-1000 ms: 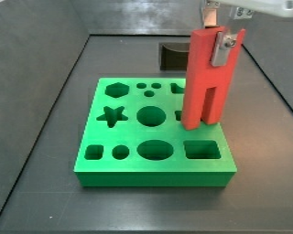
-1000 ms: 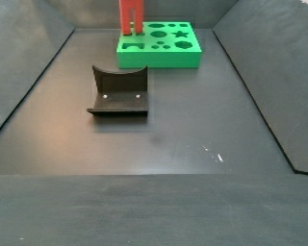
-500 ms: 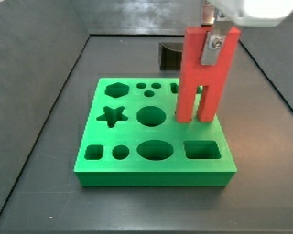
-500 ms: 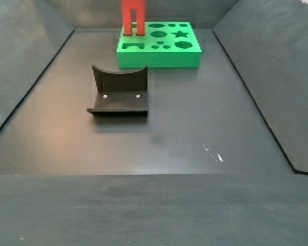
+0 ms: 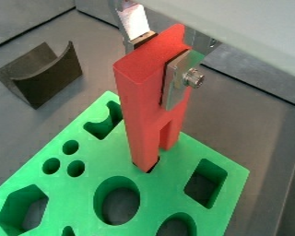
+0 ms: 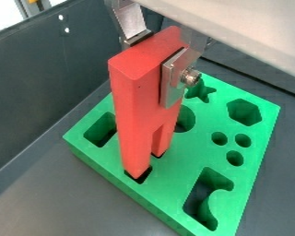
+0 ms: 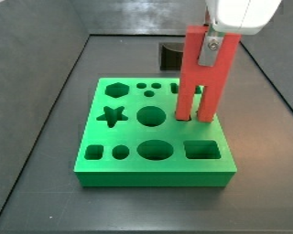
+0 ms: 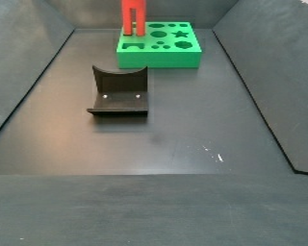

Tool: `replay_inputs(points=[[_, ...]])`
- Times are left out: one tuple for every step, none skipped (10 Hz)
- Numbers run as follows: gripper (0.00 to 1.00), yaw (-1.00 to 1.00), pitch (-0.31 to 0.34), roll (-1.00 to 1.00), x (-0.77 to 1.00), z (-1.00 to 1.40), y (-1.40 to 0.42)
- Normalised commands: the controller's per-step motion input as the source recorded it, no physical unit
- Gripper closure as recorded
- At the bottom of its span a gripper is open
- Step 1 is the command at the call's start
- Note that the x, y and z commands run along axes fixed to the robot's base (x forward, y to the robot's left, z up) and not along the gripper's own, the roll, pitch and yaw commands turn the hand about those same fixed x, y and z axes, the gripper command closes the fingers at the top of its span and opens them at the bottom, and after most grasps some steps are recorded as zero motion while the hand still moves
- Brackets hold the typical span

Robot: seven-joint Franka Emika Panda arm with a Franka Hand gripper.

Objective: Insert the double-square object.

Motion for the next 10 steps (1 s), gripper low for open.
replay_inputs(points=[[1.00,0.20,0.000,0.12,0.22,-0.26,0.00],[1.00,0.36,-0.009,0.10,0.18,-0.25,0.00],[1.00,0.42,-0.029,0.09,0.15,-0.25,0.00],[1.00,0.46,-0.049,0.09,0.11,-0.25,0.01],[1.00,0.40,-0.021,0.12,0.07,-0.25,0.00],[1.00,0.28,0.000,0.14,0.03,-0.23,0.00],[1.00,0.09,0.000,0.11,0.01,-0.21,0.00],[1.00,0.03,0.000,0.11,0.05,-0.22,0.00],[1.00,0.00,0.007,0.11,0.09,-0.24,0.00],[1.00,0.00,0.024,0.08,0.16,-0.30,0.00]])
